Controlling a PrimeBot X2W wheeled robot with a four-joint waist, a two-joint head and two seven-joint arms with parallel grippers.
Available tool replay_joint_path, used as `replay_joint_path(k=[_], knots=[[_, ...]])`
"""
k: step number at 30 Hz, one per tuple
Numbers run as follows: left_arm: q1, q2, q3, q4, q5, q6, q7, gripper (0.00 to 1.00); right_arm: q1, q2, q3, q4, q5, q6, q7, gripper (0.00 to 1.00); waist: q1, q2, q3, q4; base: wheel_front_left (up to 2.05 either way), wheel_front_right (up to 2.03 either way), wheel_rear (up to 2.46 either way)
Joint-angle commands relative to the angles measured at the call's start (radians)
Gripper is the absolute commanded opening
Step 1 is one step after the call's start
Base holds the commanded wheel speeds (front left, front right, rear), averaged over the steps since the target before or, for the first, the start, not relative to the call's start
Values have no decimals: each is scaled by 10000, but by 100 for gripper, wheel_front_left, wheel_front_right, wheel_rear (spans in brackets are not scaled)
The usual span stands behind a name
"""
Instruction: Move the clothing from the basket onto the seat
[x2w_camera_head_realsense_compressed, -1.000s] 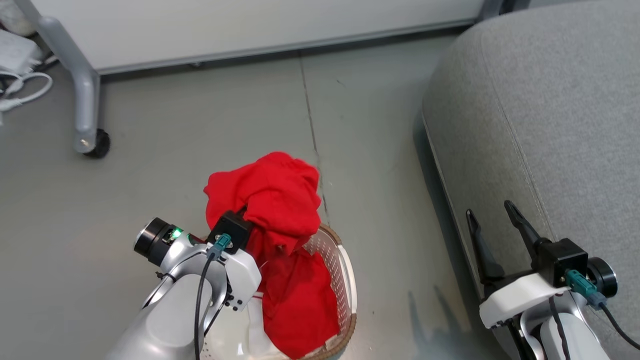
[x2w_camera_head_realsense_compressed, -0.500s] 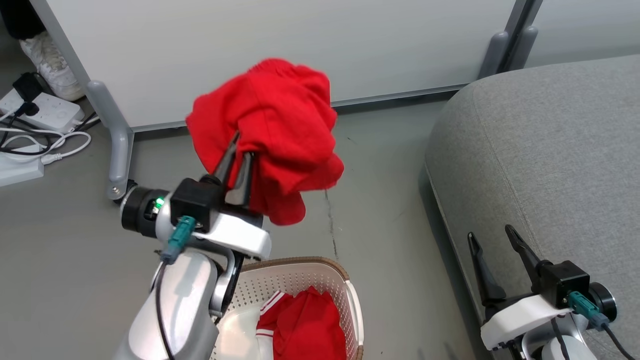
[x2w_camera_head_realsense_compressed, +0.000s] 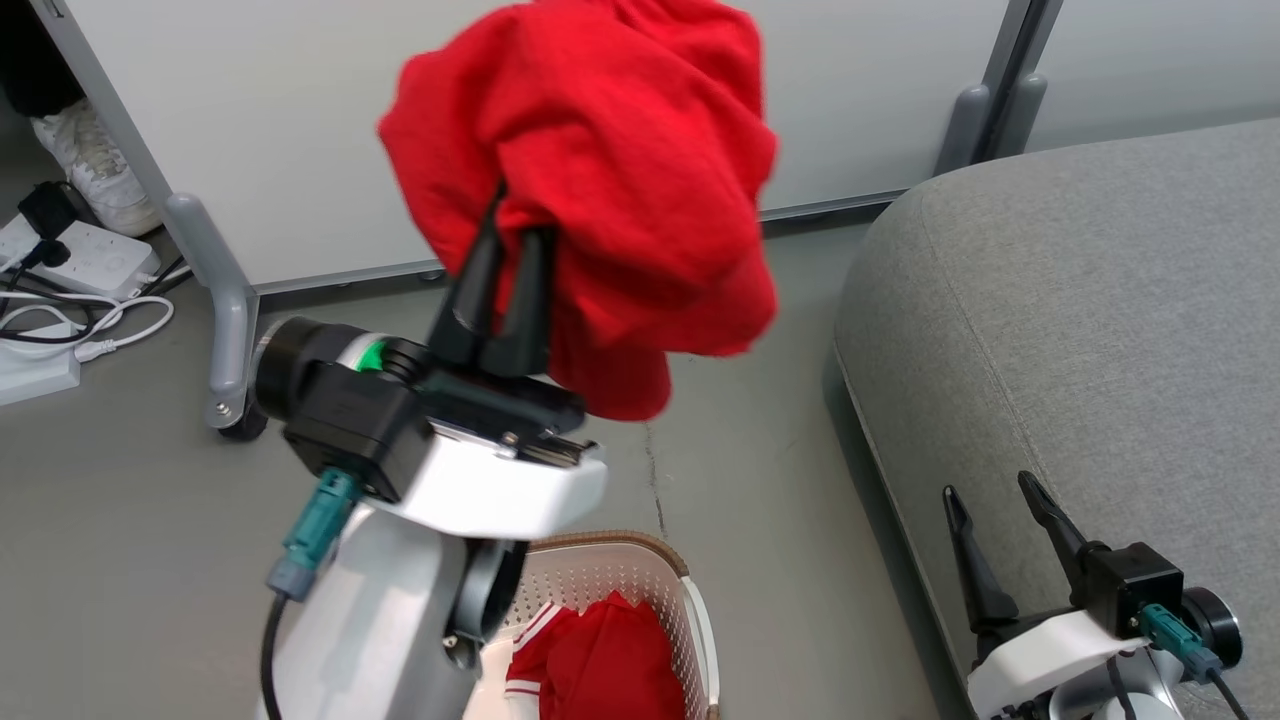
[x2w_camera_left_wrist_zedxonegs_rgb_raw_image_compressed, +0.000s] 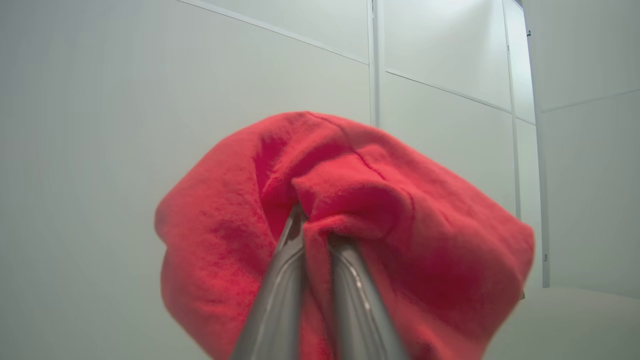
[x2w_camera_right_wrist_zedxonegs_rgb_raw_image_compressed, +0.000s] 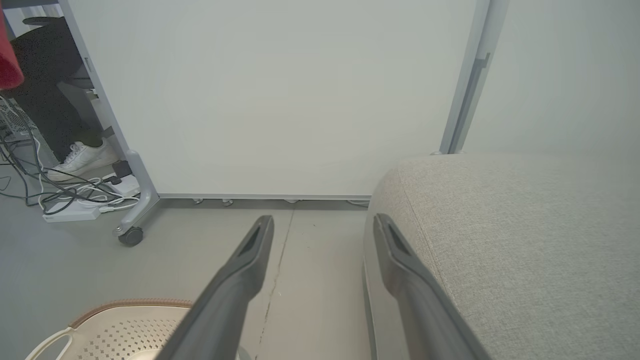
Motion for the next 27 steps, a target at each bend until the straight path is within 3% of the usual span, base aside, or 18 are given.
replay_joint_path(k=[1, 10, 27], knots=[[158, 24, -173, -63, -80, -83, 0, 0, 44, -26, 38, -155, 67, 2, -48, 100, 0, -1, -26, -26, 0, 0, 0], [584, 31, -1416, 541, -435, -314, -2, 0, 184, 10, 285, -592, 245, 2, -48, 100, 0, -1, -62, -248, 0, 0, 0], [706, 26, -1404, 675, -492, -219, -2, 0, 287, -52, 344, -653, 64, 2, -48, 100, 0, -1, -169, -254, 0, 0, 0]])
